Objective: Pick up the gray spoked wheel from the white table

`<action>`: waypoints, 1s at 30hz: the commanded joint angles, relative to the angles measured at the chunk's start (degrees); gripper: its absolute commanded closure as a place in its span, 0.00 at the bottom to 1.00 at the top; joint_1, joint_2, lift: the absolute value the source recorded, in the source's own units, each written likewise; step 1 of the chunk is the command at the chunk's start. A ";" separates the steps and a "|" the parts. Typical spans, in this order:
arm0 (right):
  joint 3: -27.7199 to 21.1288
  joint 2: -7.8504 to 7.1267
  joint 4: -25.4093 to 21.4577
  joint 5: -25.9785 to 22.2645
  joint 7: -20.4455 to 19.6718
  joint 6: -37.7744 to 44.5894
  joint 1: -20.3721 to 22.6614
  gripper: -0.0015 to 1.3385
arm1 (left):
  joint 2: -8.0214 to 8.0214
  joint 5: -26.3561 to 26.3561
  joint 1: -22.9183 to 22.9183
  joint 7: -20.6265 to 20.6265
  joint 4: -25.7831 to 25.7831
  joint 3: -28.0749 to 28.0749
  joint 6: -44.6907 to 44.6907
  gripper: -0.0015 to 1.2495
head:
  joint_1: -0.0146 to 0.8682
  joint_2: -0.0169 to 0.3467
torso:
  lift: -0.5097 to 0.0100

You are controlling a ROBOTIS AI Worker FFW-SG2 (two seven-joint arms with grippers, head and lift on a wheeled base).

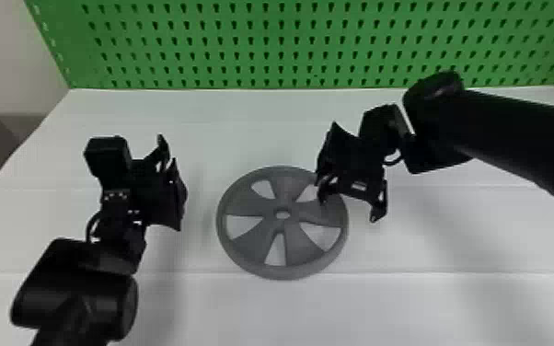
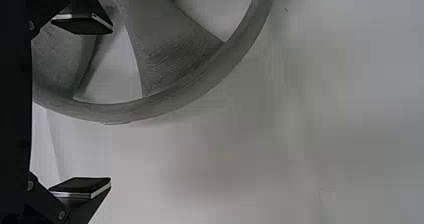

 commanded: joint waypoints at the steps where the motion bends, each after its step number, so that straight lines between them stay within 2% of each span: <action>1: -2.16 0.01 0.24 0.17 -0.32 0.38 1.07 0.16 | 0.09 0.08 0.24 0.17 -0.26 0.27 0.00 0.39 | 0.90 0.23 | 0.82; 4: -3.74 0.18 0.24 0.17 -3.92 0.21 1.60 0.16 | 0.09 0.08 0.24 0.26 -0.26 0.27 0.00 0.39 | 0.90 0.23 | 0.82; 6: -3.83 0.36 0.24 0.26 -4.62 0.03 2.04 0.16 | 0.18 0.00 0.32 0.26 -0.35 0.27 0.09 0.39 | 0.90 0.23 | 0.82; 13: -7.52 0.54 0.24 3.34 -4.71 -1.20 4.41 0.16 | 0.18 0.26 0.50 0.43 -0.52 0.36 0.00 0.39 | 0.90 0.23 | 0.82; 16: -12.62 0.89 0.24 9.75 -4.71 -1.11 5.11 0.16 | 0.26 0.26 0.76 0.52 -0.79 0.62 0.00 0.39 | 0.90 0.23 | 0.82; 23: -19.65 1.06 0.15 16.43 -4.71 -1.38 6.70 0.16 | 0.26 0.44 0.94 0.61 -0.96 0.89 0.00 0.39 | 0.90 0.23 | 0.82; 30: -20.35 1.06 0.15 16.70 -4.71 -2.61 7.75 0.16 | 0.26 0.35 1.20 0.61 -1.23 1.06 0.00 0.39 | 0.90 0.23 | 0.82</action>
